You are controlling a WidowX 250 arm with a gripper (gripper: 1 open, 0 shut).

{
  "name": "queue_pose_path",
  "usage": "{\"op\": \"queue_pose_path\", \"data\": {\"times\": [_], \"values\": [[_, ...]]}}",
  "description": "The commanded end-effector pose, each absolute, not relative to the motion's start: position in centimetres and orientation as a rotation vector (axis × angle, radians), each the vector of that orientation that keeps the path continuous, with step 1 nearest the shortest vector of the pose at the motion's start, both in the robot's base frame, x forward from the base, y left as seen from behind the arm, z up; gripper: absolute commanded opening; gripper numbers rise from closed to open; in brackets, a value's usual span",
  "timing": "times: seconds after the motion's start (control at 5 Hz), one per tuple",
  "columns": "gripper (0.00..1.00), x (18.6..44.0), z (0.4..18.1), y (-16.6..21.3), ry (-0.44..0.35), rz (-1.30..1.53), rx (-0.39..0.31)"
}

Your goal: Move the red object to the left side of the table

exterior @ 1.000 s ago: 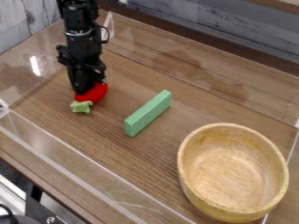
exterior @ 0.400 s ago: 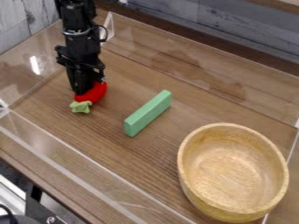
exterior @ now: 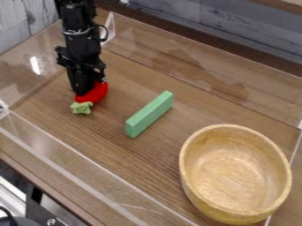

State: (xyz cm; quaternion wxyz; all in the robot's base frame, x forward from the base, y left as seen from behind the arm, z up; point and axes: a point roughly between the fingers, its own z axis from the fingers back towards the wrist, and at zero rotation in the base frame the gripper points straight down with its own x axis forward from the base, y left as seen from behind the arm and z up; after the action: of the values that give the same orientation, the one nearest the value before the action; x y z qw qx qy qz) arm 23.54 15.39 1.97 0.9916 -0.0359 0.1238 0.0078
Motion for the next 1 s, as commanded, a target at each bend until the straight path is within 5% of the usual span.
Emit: {"op": "queue_pose_path", "data": {"times": [0.0, 0.6, 0.8], "values": [[0.00, 21.64, 0.43, 15.68, 0.318, 0.046, -0.124], [0.00, 21.75, 0.42, 15.50, 0.325, 0.053, -0.147], [1.00, 21.76, 1.19, 15.41, 0.317, 0.062, -0.152]]}}
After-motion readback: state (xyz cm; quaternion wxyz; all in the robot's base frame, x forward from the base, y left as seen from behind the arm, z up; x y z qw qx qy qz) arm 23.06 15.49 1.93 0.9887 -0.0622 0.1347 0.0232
